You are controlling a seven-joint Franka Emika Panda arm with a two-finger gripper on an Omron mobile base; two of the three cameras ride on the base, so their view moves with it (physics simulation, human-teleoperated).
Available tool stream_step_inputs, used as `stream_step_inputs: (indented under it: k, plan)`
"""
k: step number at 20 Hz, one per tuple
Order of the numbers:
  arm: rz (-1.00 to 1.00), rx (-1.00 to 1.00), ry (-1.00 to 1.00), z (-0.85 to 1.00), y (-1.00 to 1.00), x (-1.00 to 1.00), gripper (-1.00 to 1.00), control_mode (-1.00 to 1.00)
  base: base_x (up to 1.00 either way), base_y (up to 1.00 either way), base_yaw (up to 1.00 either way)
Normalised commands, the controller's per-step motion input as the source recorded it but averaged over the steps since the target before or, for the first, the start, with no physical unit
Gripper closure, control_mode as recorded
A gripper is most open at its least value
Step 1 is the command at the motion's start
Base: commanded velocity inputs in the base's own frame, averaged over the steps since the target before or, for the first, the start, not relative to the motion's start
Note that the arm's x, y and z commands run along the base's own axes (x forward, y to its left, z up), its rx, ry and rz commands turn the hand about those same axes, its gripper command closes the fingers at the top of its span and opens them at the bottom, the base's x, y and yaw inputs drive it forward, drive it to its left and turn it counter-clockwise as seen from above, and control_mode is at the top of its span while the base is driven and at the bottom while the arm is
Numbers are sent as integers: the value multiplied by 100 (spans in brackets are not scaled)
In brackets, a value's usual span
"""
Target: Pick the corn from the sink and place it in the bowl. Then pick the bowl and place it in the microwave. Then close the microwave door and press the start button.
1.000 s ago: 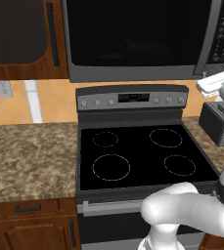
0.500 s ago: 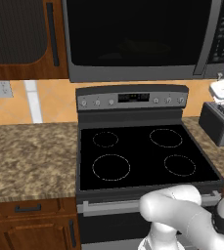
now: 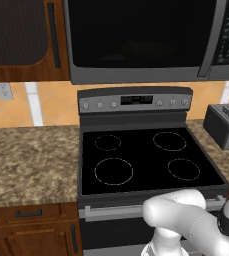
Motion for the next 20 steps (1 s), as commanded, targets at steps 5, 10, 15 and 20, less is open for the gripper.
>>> stream_step_inputs:
  k: [5,10,15,20]
  plan:
    - [3,0,2,0,-44,69,-100,-100,0,0,0]
    - [10,0,1,0,-18,58,-100,-100,0,0,0]
    - [11,0,1,0,-2,22,-100,-100,0,0,0]
    - [9,0,0,-1,-19,21,-100,-100,0,0,0]
